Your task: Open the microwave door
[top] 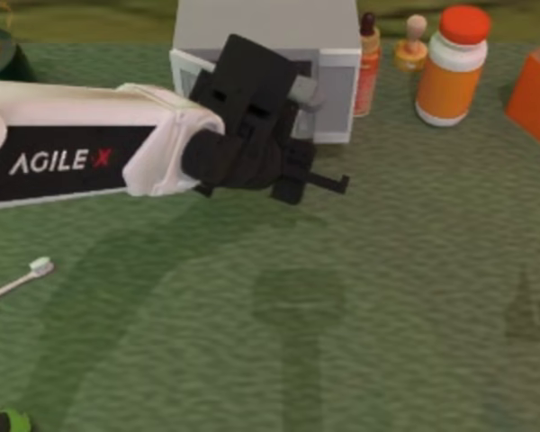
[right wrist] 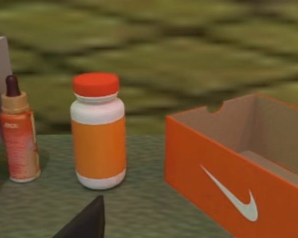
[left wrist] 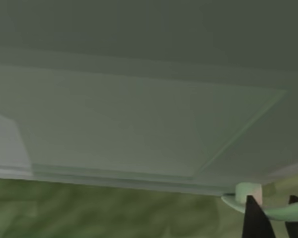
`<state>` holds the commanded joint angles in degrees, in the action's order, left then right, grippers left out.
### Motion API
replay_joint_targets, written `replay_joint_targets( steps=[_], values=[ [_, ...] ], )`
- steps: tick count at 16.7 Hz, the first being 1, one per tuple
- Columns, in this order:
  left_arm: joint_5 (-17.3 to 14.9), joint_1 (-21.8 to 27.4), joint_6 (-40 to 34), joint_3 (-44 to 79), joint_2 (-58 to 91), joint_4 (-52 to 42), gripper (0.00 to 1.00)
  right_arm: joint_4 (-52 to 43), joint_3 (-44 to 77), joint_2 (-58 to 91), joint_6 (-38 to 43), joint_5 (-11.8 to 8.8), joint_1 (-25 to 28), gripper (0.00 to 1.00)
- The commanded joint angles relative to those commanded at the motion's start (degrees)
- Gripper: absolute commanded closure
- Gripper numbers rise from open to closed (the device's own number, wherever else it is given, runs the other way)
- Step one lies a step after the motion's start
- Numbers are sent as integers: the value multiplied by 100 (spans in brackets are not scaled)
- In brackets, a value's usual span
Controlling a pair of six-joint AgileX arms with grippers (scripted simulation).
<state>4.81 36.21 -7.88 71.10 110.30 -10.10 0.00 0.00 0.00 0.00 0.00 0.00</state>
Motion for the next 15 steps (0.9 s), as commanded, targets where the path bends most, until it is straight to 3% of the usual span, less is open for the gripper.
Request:
replay_joint_targets(
  steps=[15],
  values=[
    [-85,16,37,-42,-22,7,100,0,0,0,0,0,0,0]
  ],
)
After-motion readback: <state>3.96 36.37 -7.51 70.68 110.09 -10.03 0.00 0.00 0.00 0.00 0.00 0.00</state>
